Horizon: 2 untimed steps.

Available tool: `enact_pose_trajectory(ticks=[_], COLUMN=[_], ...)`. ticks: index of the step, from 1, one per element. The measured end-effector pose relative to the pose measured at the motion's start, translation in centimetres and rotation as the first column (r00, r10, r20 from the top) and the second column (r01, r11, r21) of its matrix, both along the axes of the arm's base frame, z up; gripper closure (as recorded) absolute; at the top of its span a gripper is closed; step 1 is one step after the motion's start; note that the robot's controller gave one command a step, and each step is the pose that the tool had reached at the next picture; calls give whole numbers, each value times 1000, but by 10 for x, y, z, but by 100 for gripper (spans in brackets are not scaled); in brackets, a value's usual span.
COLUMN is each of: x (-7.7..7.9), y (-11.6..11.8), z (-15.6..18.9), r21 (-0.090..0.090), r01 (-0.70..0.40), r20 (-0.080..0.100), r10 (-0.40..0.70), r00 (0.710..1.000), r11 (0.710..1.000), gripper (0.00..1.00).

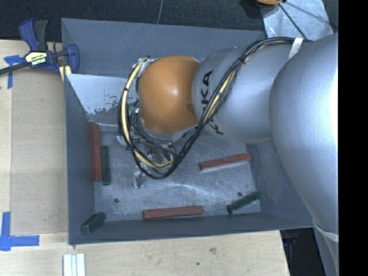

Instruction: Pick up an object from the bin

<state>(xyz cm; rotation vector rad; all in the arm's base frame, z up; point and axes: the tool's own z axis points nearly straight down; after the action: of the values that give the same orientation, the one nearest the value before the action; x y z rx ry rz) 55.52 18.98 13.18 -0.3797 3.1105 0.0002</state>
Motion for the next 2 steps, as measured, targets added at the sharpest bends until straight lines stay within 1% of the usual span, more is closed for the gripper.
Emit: enact_pose_trajectory(ticks=[1, 2], x=[3, 10], y=[28, 50], z=[1, -21], r21=[-1, 0], r01=[-457, -340], r20=[-7, -5], r10=[457, 340], r00=[890, 940], r11=[890, 940], gripper=[0, 0])
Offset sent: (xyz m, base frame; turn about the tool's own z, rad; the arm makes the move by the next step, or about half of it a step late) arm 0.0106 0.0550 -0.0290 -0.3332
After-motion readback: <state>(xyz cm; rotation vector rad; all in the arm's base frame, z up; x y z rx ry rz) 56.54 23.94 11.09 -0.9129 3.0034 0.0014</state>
